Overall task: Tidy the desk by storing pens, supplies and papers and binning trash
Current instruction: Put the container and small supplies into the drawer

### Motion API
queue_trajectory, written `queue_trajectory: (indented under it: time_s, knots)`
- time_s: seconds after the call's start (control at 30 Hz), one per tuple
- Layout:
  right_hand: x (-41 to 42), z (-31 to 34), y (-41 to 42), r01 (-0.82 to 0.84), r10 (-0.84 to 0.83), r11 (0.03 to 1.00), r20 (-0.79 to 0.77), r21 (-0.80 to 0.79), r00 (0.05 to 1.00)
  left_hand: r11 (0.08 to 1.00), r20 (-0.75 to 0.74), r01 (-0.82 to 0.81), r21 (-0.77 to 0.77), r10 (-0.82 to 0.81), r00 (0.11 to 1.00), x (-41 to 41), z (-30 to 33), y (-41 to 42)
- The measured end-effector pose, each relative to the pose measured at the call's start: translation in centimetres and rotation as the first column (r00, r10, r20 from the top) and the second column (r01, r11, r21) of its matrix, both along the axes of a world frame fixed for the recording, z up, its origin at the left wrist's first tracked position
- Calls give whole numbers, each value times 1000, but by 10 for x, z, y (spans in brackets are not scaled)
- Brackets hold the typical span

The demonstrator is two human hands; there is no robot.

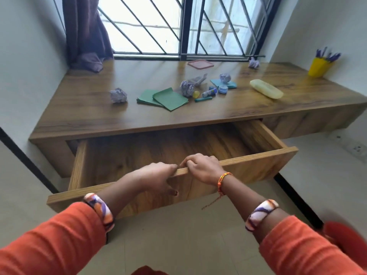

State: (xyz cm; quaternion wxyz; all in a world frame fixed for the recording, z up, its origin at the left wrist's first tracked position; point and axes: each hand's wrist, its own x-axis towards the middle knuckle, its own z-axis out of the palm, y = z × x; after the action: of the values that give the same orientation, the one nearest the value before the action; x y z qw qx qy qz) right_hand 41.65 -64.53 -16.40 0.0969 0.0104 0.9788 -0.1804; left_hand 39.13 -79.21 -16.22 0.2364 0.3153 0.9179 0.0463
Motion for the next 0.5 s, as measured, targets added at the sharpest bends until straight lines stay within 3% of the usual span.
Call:
queue_trajectory:
  time_s: [0.3, 0.5]
  knots:
    - [64, -3, -14, 223, -217, 973, -116, 49, 969, 963, -120, 268, -3, -266, 956, 51, -1, -4]
    - [120, -9, -22, 343, -333, 938, -141, 51, 932, 926, -187, 375, 45, -361, 914, 103, -8, -7]
